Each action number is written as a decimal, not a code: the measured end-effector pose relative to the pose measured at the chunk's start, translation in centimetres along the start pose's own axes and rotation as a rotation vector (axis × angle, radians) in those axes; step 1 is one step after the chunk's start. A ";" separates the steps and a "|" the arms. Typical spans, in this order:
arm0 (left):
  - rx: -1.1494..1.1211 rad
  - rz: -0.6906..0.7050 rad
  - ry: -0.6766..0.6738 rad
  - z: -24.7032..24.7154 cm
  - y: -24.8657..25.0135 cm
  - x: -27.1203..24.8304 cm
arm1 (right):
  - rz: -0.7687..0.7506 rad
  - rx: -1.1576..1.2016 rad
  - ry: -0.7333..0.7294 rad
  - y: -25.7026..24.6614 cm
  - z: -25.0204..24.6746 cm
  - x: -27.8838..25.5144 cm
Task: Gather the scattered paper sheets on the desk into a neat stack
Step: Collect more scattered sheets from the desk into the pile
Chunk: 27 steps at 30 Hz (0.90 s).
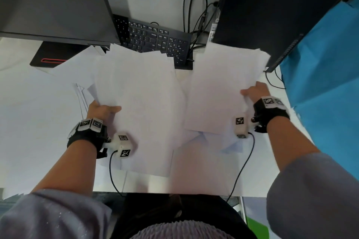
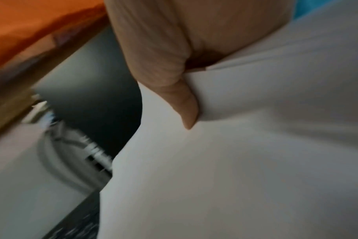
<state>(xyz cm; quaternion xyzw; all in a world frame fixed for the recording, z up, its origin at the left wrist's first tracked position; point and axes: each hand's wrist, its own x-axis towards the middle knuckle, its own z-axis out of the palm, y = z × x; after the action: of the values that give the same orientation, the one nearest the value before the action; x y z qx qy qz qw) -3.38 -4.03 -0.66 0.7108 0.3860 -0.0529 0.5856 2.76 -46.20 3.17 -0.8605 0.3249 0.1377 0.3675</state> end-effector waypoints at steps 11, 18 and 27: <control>0.197 0.071 0.075 0.1 -0.4 0.7 | 0.198 -0.124 -0.045 4.0 1.3 -0.4; 0.297 0.147 0.081 0.6 -0.4 0.5 | 0.224 -0.095 -0.128 1.6 3.3 -0.9; 0.311 0.135 0.057 0.3 -0.4 0.9 | 0.183 -0.064 -0.173 -0.1 4.1 -1.7</control>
<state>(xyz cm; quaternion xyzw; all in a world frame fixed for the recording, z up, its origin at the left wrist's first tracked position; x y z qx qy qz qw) -2.87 -3.84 -1.56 0.8185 0.3411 -0.0523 0.4594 1.58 -42.39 1.22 -0.8234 0.3647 0.2548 0.3523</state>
